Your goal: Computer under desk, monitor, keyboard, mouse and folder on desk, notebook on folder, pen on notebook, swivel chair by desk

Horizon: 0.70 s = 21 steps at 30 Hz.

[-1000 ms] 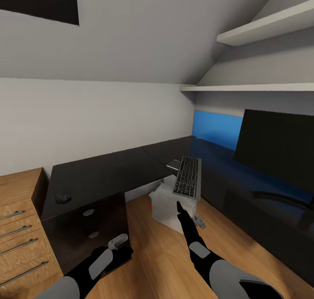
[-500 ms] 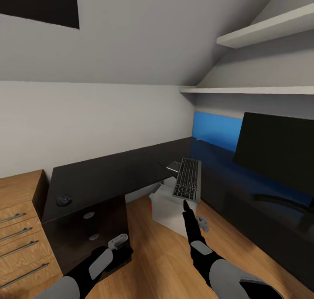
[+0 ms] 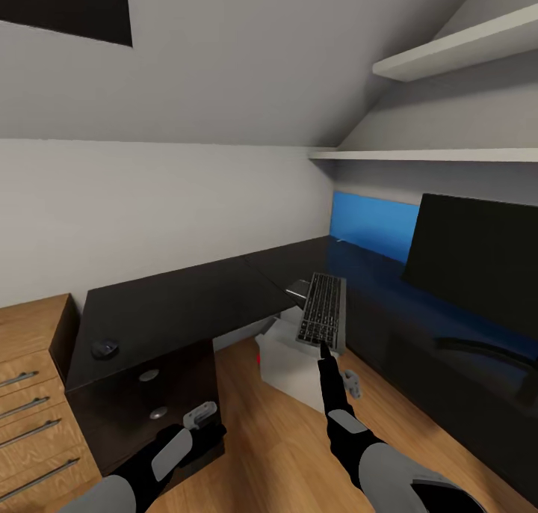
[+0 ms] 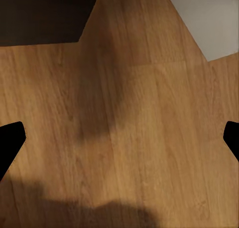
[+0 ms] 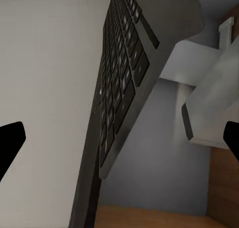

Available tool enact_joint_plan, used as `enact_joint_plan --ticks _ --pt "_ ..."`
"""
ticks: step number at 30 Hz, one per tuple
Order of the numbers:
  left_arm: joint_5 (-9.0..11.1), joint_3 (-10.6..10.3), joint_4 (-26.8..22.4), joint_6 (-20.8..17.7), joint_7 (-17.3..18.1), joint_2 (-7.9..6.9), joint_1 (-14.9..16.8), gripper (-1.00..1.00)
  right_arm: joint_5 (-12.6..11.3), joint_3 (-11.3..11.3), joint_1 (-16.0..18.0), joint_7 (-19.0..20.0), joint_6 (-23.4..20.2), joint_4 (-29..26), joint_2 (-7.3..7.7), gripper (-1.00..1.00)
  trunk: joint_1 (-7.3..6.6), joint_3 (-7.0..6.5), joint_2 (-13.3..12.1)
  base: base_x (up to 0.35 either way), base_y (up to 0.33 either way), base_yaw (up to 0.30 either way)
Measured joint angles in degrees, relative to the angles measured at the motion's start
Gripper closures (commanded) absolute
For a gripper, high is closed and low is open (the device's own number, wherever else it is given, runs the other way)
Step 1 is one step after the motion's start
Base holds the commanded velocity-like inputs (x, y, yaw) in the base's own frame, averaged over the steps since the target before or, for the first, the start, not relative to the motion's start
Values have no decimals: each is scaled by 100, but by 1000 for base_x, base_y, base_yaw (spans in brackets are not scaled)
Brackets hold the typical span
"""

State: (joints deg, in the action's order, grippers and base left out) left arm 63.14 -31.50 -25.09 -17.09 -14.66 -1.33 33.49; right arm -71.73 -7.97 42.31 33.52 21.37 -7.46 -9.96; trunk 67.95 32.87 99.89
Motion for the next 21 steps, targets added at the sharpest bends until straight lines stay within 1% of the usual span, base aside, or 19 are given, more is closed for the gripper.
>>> enact_joint_plan --ticks 4,10,14,18,21 --pt "-2 -3 29 22 1 0 0 -100 -1 -1 0 0 0 0 0 -100 0 0 0 38 17 0" --pt "0 -6 38 29 1 0 1 -100 -1 -9 0 0 -1 0 0 -100 0 0 0 131 86 0" --pt "-1 -7 38 29 2 0 1 -100 -1 -14 0 0 0 -3 0 -100 0 0 0 32 18 0" --pt "-2 -7 38 29 2 7 2 -100 -1 -18 0 0 0 -8 0 -100 -1 0 0 159 3 0" --pt "3 -7 38 29 2 8 1 -100 -1 -19 0 0 0 -9 0 -100 0 0 0 68 1 0"
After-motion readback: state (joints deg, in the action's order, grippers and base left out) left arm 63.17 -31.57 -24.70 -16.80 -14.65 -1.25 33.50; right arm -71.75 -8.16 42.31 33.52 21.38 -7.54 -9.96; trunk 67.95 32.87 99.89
